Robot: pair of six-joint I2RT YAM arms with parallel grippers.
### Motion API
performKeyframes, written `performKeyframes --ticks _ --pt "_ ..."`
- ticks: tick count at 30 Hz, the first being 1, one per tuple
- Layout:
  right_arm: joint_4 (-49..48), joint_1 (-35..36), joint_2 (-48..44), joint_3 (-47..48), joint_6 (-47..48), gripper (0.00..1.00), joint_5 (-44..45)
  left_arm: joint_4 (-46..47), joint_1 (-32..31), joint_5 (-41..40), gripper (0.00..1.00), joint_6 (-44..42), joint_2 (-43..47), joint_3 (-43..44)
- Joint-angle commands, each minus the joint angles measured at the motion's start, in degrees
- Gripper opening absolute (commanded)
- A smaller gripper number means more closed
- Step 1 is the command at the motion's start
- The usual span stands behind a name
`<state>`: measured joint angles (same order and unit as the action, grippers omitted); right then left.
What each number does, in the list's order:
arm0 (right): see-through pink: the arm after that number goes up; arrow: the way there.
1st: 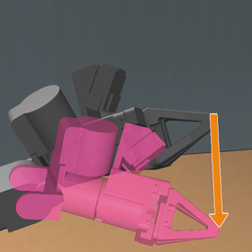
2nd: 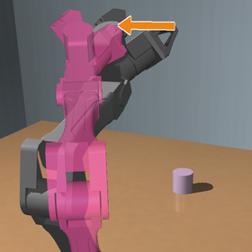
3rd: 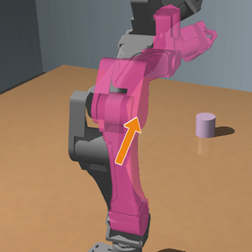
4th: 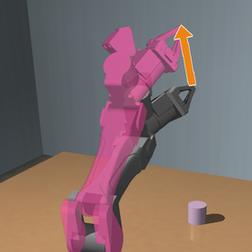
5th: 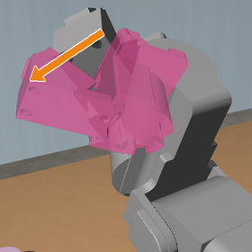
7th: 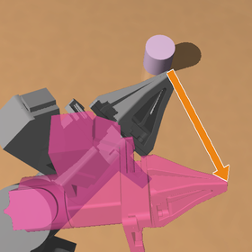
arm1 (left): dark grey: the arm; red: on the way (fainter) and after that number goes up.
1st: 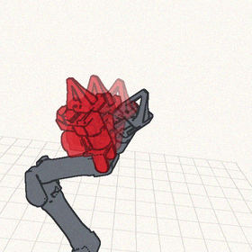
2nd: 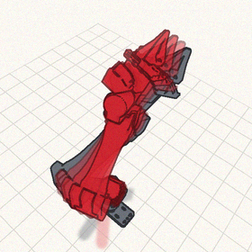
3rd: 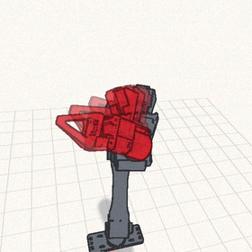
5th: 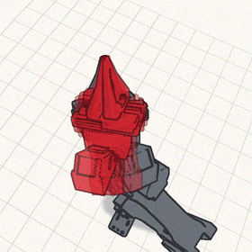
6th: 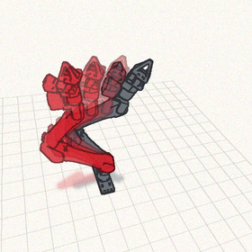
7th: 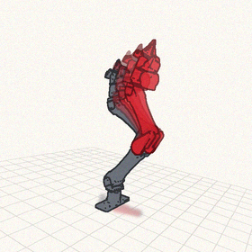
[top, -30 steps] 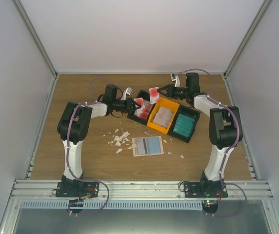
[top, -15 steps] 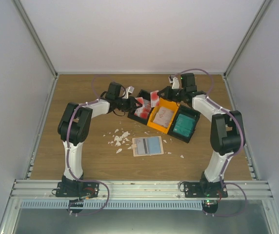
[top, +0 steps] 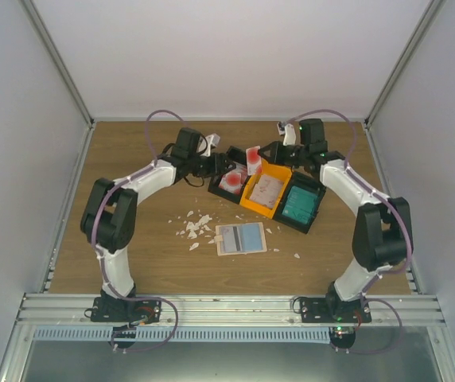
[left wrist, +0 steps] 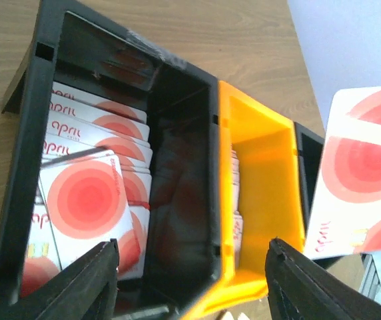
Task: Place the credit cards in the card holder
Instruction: Place the credit card in the storage box.
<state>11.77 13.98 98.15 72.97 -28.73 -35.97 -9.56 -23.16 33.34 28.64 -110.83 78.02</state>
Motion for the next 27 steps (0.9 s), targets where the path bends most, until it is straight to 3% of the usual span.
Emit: performKeyframes --ticks 1,9,18,21,27 --pt "-0.93 0.44 -5.93 -3.84 1.49 0.00 -3.20 0.69 -1.51 -4.80 0.64 -0.28 9.18 -5.35" --pt "-9.20 2.27 -16.27 -13.06 -3.15 0.01 -16.28 18.37 -5.00 2.51 0.81 7.30 27.23 -24.46" --pt "-22.27 5.31 -26.80 -25.86 -15.56 0.00 -27.22 28.49 -10.43 6.33 0.81 13.12 35.65 -32.65" --pt "-24.06 5.63 -29.75 -28.77 -18.69 0.00 -27.71 33.16 -11.27 8.49 0.68 15.55 36.81 -34.50" --pt "-27.39 5.80 -34.02 -33.53 -22.77 0.00 -27.85 34.37 -12.80 9.88 0.26 17.46 38.08 -35.47"
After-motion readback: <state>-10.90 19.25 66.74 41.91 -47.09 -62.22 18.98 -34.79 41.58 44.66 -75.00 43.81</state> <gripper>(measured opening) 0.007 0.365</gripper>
